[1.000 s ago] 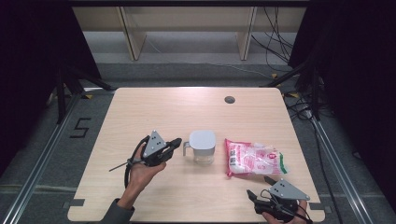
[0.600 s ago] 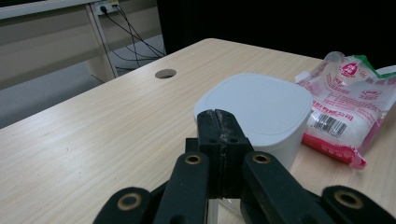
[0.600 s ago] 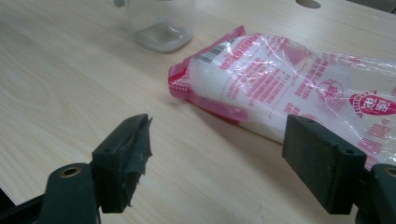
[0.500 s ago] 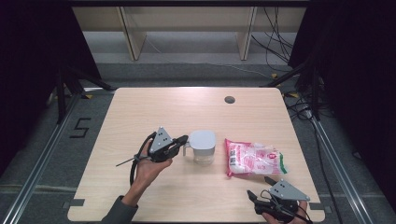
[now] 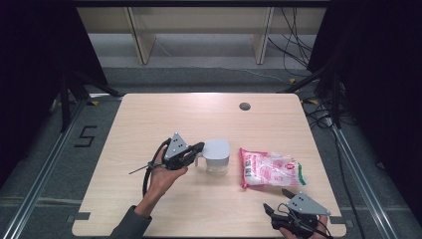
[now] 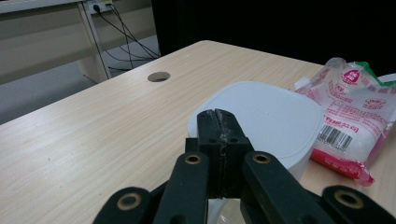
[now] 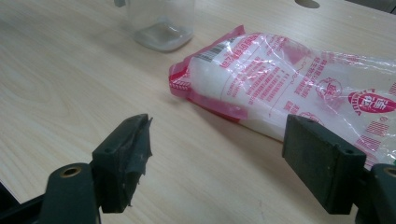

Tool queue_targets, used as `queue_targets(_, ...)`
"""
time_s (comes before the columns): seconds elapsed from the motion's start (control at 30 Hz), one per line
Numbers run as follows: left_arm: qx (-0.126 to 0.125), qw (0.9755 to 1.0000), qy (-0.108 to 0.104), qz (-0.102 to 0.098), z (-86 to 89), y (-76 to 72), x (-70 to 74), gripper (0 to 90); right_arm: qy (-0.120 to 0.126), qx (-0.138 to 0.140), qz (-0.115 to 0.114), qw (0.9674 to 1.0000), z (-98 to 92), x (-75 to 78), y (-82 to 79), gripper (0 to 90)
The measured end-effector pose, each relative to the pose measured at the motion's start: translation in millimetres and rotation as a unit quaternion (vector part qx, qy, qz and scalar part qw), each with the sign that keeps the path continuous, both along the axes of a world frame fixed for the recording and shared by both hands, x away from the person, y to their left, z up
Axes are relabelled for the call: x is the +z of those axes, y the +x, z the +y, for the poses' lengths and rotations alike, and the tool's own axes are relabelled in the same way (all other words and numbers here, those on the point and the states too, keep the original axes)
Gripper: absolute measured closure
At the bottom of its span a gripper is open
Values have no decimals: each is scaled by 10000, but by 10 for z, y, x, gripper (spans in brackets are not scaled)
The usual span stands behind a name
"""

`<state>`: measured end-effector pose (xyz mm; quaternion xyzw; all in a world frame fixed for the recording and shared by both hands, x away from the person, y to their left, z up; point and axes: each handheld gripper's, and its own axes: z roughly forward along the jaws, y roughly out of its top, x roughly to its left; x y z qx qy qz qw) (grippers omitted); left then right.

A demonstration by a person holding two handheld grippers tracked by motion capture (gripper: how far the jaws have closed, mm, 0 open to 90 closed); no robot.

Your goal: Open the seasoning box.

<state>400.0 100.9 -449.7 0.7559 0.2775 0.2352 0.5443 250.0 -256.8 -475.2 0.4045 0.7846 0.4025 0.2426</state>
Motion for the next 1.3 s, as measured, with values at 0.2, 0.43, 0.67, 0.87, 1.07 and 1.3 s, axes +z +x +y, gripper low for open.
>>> queue_targets(0.2,-31,10000,-40,20,-6,-6,-6,893,-51,31,-43,10000,6,-1,8,244)
queue_targets(0.43,-12,10000,-58,22,8,-2,-8,892,-72,-26,-49,10000,41,-13,28,210)
queue_targets(0.67,6,10000,-66,39,19,-1,-11,892,-99,168,-184,9996,253,10,164,161)
queue_targets(0.87,45,10000,-68,33,41,6,-15,892,-186,449,-363,9982,469,60,400,216)
queue_targets(1.07,91,9998,-50,147,41,32,-73,888,-138,749,-479,9959,601,125,631,514)
queue_targets(1.3,102,9997,-211,65,68,22,-10,882,-205,805,-434,9956,671,122,759,660)
